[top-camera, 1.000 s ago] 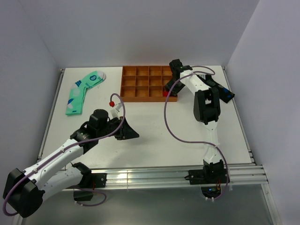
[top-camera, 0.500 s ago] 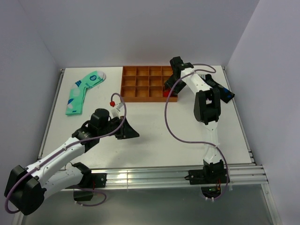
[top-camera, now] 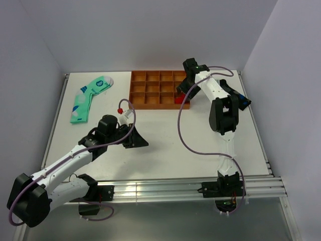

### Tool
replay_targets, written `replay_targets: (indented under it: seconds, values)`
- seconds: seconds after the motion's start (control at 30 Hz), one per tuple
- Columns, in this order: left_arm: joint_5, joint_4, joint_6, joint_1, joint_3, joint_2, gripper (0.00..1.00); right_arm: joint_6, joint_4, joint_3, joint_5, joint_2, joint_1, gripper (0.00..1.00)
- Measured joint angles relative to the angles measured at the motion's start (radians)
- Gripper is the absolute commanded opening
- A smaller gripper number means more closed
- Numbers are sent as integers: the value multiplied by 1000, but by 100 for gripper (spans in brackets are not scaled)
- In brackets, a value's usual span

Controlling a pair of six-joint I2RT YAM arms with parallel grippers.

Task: Roll the socks
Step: Place the sock in the storage box.

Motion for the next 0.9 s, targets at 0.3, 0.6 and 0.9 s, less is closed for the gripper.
replay_targets:
  seconds: [0.3,0.6,0.9]
  values:
    - [0,-8,17,29,37,12,25,-31,3,-88,2,-166,0,62]
    - [-80,-81,72,58,105,-27,27,-147,204,-496,28,-649,0,100]
    - [-215,-113,138,63,147,-81,27,-327,406,-908,47,-1212,0,100]
